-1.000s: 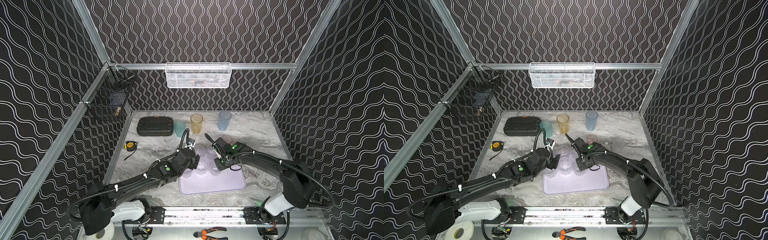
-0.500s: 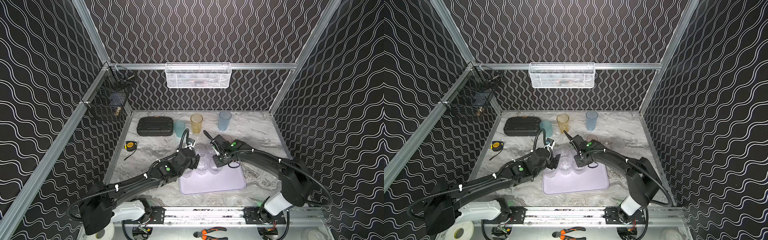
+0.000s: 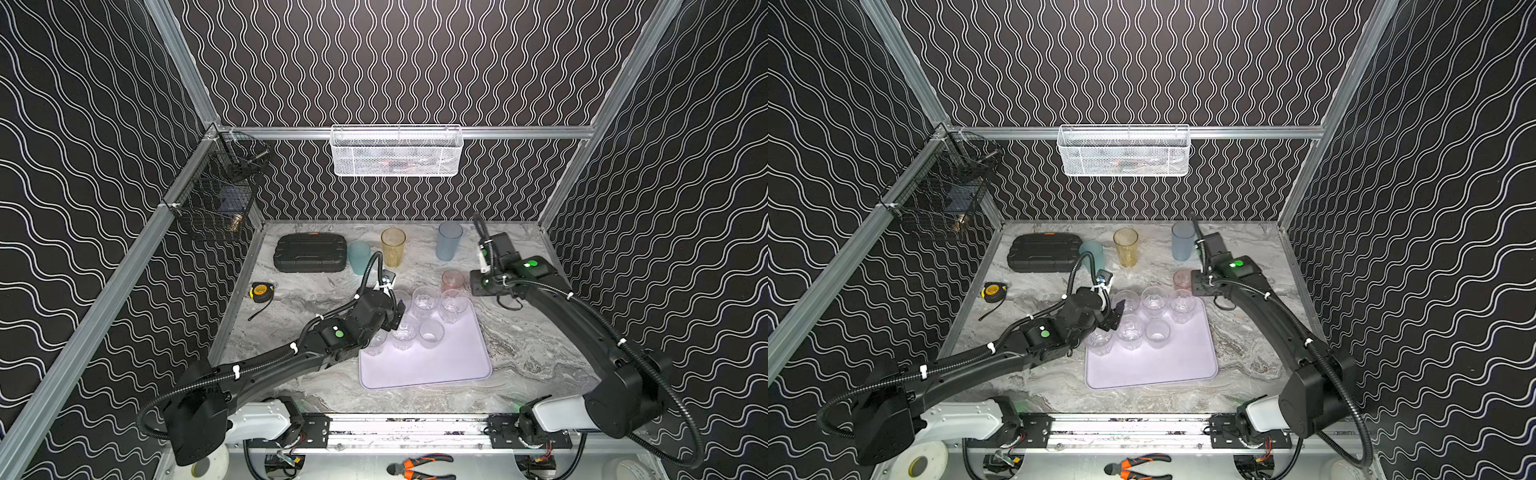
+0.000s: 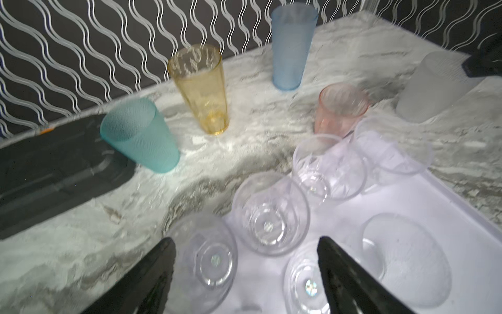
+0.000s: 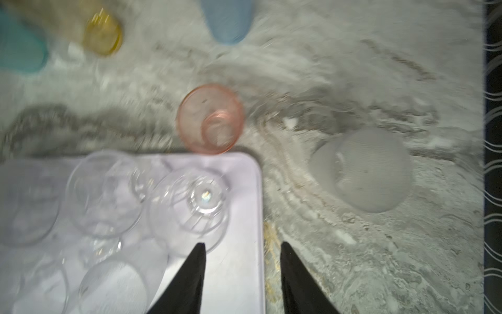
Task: Place the glasses into the tray
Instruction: Place the glass on the tray, then pick up the glass from the middle-right of the table.
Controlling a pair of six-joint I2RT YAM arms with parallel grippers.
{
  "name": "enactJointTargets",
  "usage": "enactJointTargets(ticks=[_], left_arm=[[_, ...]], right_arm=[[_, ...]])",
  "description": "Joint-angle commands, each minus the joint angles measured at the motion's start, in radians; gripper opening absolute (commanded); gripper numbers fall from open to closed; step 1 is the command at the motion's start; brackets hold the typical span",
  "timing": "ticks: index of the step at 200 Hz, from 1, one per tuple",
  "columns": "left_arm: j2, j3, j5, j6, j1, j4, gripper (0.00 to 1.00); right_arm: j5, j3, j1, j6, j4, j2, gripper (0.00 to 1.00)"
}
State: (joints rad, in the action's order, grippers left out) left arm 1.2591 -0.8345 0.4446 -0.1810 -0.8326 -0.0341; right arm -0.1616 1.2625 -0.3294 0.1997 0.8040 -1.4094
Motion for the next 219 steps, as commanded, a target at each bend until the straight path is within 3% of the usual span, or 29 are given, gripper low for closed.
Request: enactJointTargets(ticks=[1,56,94,133,175,219], left_arm=[[0.039,-0.041,-0.069,0.036,-0.002,0.057,0.85],[0.124,-0.081,-0.130,0.067,-0.017,0.092,0.86],[0.139,-0.041,-0.144,0.081,-0.018,0.131,0.87],[0.135,-0.017,-0.158,0.071,-0.019,0.142,0.87],[0.127,-0.005,-0.145,0.074,-0.019,0.142,0.87],[0.137,-0.006,-0.148,0.072,-0.018,0.143,0.87]], right_arm=[[-0.003,-0.039,0.083,0.047,-0.127,0.010,0.51],[-0.096,-0.172,0.281,0.164,-0.282,0.046,0.65],[-0.064,-0.260,0.399,0.212,-0.323,0.049,0.66],[0.032,-0.287,0.417,0.246,-0.371,0.008,0.61],[0.055,-0.307,0.418,0.263,-0.425,-0.033,0.54],[0.104,-0.328,0.418,0.284,-0.462,-0.091,0.39]])
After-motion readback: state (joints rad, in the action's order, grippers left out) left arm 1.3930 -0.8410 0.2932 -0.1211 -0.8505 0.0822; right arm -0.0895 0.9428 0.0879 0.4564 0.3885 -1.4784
